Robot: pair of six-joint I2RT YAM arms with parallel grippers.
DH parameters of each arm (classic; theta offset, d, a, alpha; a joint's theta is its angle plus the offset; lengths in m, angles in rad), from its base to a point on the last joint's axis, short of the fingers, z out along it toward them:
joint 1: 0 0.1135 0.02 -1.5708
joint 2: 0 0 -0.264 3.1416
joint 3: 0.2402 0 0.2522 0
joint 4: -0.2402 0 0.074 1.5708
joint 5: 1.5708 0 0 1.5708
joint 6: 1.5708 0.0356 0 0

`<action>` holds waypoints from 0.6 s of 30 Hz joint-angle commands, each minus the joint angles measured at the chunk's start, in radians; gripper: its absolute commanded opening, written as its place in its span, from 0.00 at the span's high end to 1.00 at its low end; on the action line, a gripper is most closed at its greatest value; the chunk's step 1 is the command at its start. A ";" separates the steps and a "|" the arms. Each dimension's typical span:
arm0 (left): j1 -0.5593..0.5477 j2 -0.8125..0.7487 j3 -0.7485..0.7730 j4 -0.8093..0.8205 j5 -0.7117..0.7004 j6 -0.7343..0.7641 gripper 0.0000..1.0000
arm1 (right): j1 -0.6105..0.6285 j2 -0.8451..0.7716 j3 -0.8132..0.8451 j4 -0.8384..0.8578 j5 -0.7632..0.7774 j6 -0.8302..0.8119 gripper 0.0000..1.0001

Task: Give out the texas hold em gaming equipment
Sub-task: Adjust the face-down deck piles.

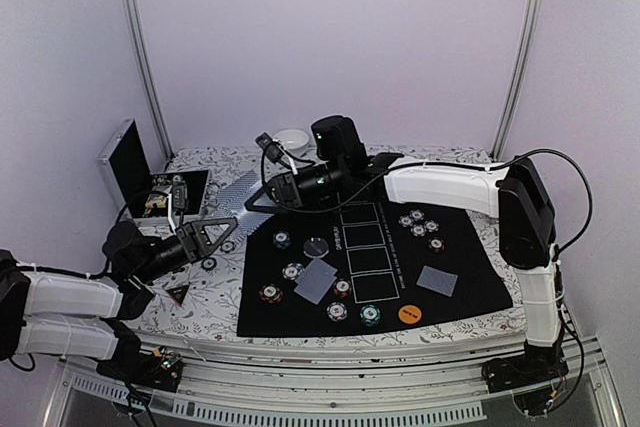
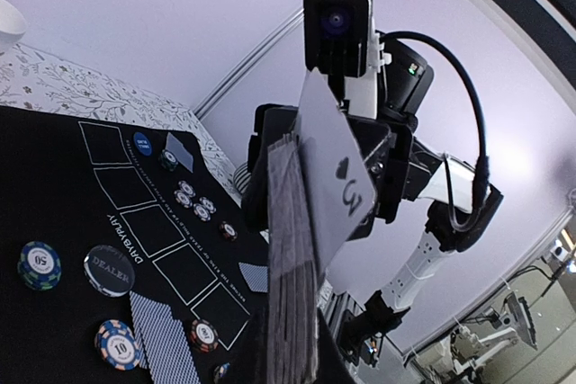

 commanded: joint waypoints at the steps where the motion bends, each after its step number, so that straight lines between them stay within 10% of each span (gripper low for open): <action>1: -0.007 0.001 0.000 0.050 -0.020 -0.033 1.00 | 0.034 -0.004 -0.018 0.004 -0.017 -0.006 0.71; 6: -0.002 -0.034 -0.006 -0.003 -0.048 -0.020 1.00 | 0.010 -0.036 -0.061 0.005 0.026 0.002 0.69; 12: 0.000 -0.034 -0.007 -0.042 -0.068 -0.032 1.00 | 0.003 -0.035 -0.062 0.009 0.015 0.015 0.93; 18: 0.012 -0.051 -0.013 -0.080 -0.105 -0.018 1.00 | 0.000 -0.032 -0.074 0.009 -0.001 0.027 0.87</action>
